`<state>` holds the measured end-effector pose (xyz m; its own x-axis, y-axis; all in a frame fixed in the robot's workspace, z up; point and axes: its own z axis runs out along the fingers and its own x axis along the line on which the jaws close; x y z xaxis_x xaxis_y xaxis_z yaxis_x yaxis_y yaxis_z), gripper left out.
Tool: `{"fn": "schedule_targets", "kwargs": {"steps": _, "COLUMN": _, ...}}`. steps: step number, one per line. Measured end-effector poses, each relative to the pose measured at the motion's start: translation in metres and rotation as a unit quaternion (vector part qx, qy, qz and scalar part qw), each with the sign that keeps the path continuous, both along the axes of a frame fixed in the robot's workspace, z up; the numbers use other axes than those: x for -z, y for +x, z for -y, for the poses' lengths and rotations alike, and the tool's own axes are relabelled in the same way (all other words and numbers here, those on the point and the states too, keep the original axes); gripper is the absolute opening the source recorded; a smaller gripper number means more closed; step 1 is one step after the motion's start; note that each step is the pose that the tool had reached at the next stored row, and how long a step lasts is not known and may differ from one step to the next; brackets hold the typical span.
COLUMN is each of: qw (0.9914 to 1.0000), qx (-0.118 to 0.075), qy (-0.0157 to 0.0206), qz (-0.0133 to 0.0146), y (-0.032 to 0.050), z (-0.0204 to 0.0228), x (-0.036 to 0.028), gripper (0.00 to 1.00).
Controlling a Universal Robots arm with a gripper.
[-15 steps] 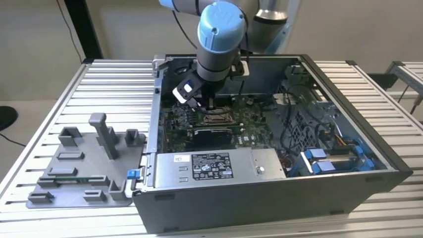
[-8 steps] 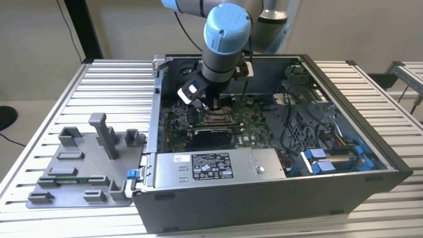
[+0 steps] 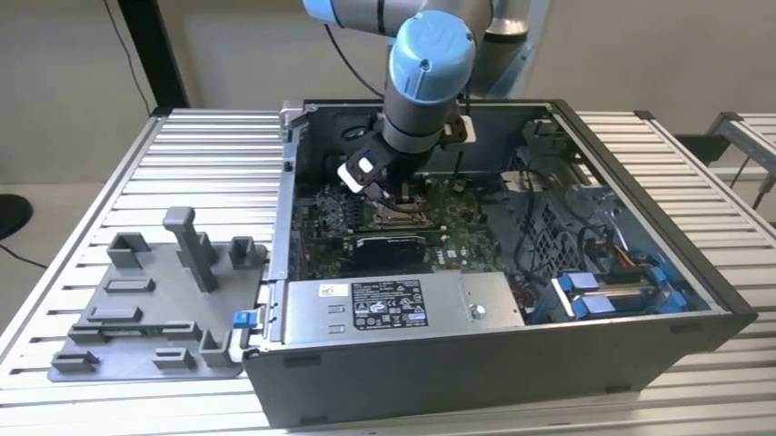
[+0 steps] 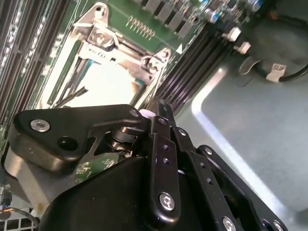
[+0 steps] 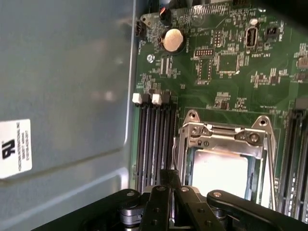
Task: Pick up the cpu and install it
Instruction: 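Install the second cpu locking lever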
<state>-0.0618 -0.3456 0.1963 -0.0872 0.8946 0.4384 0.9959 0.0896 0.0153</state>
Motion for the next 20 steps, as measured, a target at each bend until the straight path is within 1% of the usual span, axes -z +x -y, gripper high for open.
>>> {"fn": "schedule_targets", "kwargs": {"steps": 6, "qw": 1.00000, "qx": 0.000, "qy": 0.0003, "qz": 0.0000, "y": 0.0106, "z": -0.0004, "x": 0.0029, "gripper": 0.00}}
{"fn": "schedule_targets", "kwargs": {"steps": 11, "qw": 1.00000, "qx": 0.000, "qy": 0.0008, "qz": 0.0000, "y": 0.0172, "z": -0.0007, "x": 0.0051, "gripper": 0.00}}
{"fn": "schedule_targets", "kwargs": {"steps": 12, "qw": 1.00000, "qx": 0.000, "qy": 0.0014, "qz": 0.0000, "y": 0.0213, "z": -0.0007, "x": 0.0083, "gripper": 0.00}}
{"fn": "schedule_targets", "kwargs": {"steps": 16, "qw": 1.00000, "qx": 0.000, "qy": 0.0021, "qz": 0.0000, "y": 0.0218, "z": -0.0007, "x": 0.0128, "gripper": 0.00}}
{"fn": "schedule_targets", "kwargs": {"steps": 17, "qw": 1.00000, "qx": 0.000, "qy": 0.0031, "qz": -0.0001, "y": 0.0220, "z": -0.0006, "x": 0.0135, "gripper": 0.00}}
{"fn": "schedule_targets", "kwargs": {"steps": 18, "qw": 0.99998, "qx": 0.000, "qy": 0.0063, "qz": -0.0002, "y": 0.0222, "z": -0.0006, "x": 0.0137, "gripper": 0.00}}
{"fn": "schedule_targets", "kwargs": {"steps": 19, "qw": 0.99994, "qx": 0.000, "qy": 0.0109, "qz": 0.0000, "y": 0.0223, "z": -0.0010, "x": 0.0139, "gripper": 0.00}}
{"fn": "schedule_targets", "kwargs": {"steps": 20, "qw": 0.99985, "qx": 0.000, "qy": 0.0173, "qz": 0.0006, "y": 0.0227, "z": -0.0017, "x": 0.0143, "gripper": 0.00}}
